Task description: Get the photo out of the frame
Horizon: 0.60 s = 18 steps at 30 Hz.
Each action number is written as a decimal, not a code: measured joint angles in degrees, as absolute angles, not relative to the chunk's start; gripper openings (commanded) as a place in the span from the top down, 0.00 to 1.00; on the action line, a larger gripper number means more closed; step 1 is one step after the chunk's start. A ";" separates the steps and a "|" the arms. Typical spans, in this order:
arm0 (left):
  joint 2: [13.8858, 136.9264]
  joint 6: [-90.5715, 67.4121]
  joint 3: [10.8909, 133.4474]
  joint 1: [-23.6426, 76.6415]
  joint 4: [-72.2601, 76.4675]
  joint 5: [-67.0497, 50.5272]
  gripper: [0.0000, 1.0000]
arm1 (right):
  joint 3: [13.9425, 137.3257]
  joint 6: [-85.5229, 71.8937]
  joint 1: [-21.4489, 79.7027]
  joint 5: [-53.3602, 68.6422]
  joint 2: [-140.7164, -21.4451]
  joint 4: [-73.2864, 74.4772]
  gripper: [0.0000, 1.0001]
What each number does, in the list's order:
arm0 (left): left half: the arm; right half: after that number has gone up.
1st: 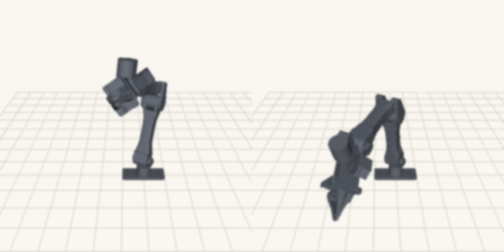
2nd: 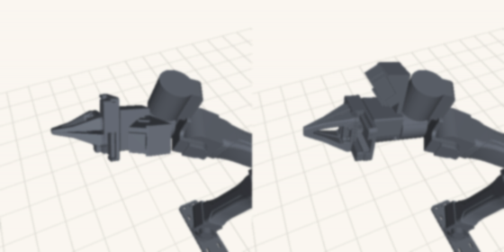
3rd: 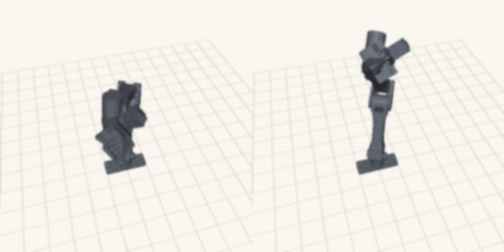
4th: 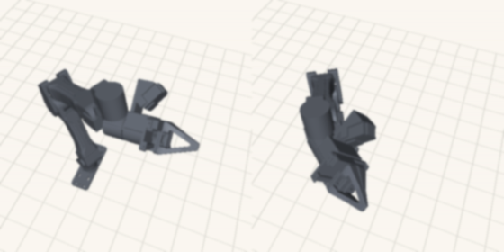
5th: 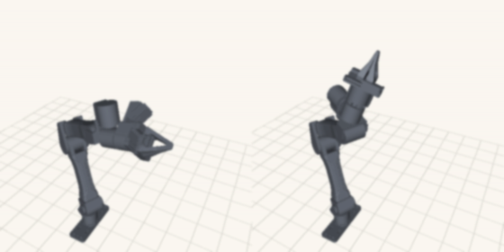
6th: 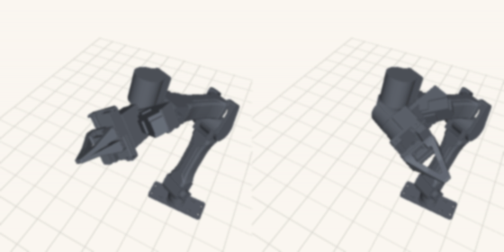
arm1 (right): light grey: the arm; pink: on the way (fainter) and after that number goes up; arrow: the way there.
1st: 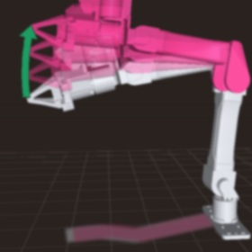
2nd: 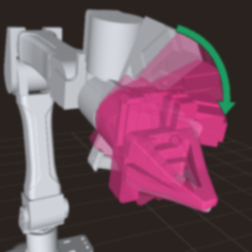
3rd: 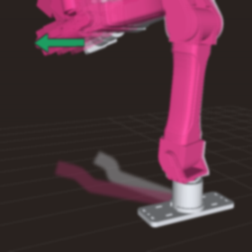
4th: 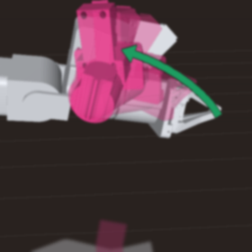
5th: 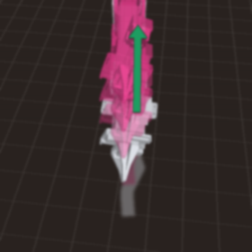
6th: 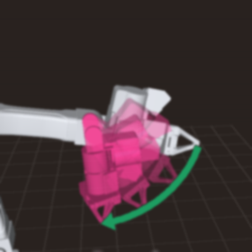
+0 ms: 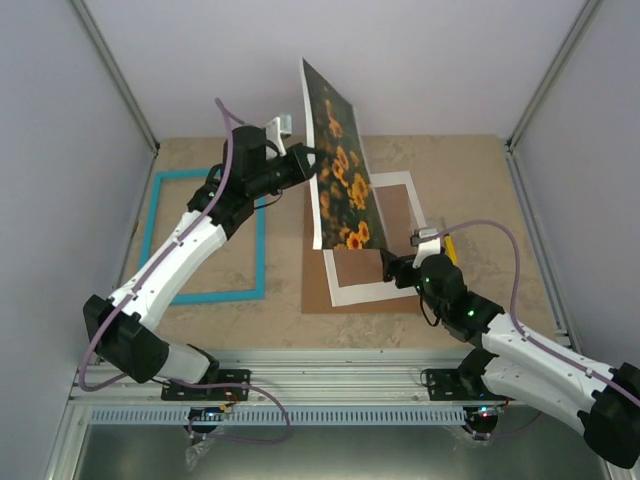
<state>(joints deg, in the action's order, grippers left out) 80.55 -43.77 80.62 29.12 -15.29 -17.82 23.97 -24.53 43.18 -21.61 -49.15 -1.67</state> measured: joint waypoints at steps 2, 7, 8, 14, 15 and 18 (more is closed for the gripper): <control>80.90 -44.97 79.68 29.71 -12.43 -18.59 1.00 | 23.46 -24.82 43.18 -22.79 -47.72 -1.45 0.02; 81.30 -48.42 71.40 29.95 -4.01 -19.62 1.00 | 22.41 -25.36 43.18 -24.99 -44.97 -1.19 0.02; 81.78 -49.34 69.28 29.95 -2.33 -19.88 1.00 | 22.22 -25.47 43.18 -25.45 -44.34 -1.15 0.02; 86.94 -53.69 59.59 29.95 5.08 -21.65 1.00 | 21.78 -25.78 43.13 -26.89 -42.85 -0.82 0.02; 87.57 -54.11 58.13 29.95 5.76 -21.65 1.00 | 21.76 -25.80 43.13 -27.07 -42.85 -0.82 0.02; 88.38 -54.98 55.07 29.91 6.90 -21.58 1.00 | 21.76 -25.82 43.13 -27.40 -42.85 -0.80 0.02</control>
